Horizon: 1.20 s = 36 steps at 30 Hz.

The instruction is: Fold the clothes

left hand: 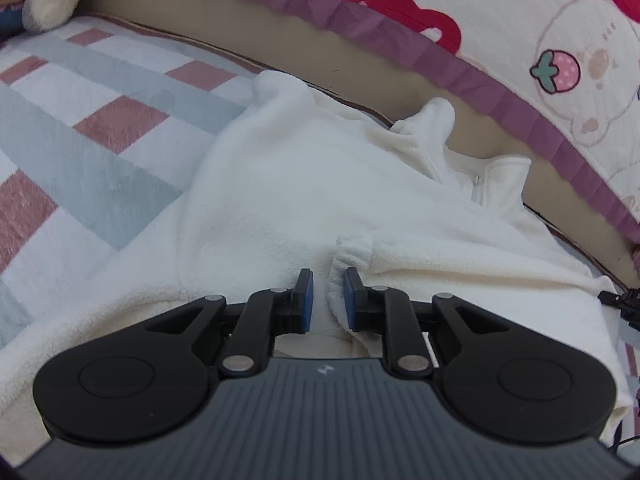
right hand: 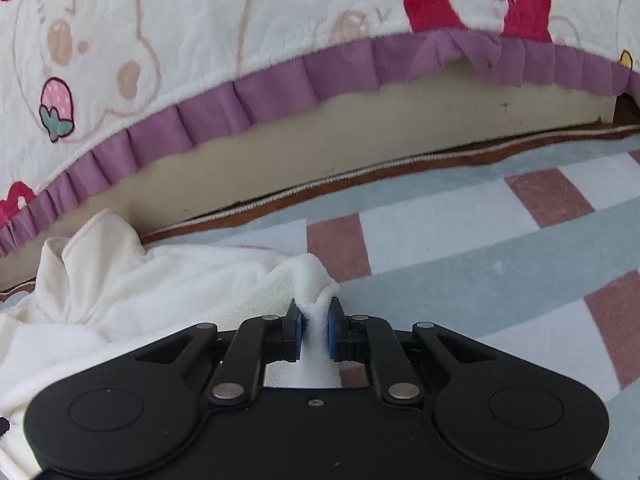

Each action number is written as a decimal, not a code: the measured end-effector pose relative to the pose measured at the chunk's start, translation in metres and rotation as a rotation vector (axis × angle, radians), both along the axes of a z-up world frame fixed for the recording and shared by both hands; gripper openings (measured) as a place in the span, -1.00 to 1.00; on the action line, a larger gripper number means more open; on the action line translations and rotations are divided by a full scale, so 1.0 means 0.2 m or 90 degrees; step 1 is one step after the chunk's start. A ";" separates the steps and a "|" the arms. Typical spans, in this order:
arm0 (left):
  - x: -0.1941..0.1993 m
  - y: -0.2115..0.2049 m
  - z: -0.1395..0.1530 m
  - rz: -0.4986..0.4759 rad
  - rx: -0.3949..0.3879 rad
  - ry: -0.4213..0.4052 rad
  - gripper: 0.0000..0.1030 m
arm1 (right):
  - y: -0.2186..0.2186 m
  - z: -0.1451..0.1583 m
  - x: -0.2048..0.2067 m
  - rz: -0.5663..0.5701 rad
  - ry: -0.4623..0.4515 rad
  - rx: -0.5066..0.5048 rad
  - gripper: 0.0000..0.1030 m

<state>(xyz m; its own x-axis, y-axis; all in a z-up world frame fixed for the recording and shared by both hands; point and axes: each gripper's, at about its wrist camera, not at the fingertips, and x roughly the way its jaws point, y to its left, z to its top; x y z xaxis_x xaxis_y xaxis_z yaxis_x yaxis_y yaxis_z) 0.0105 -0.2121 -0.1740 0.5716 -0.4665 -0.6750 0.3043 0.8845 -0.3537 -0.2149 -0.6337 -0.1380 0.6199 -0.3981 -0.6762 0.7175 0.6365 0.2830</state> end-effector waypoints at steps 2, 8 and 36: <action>0.00 0.00 0.00 -0.001 -0.001 0.000 -0.65 | 0.00 -0.01 0.01 -0.011 0.015 -0.008 -0.73; 0.00 0.01 0.00 0.008 -0.005 0.008 -0.61 | -0.01 0.02 -0.04 -0.124 0.124 -0.121 -0.57; 0.00 0.03 -0.01 0.030 -0.036 0.030 -0.56 | 0.08 0.06 0.42 0.130 0.134 -0.022 -1.00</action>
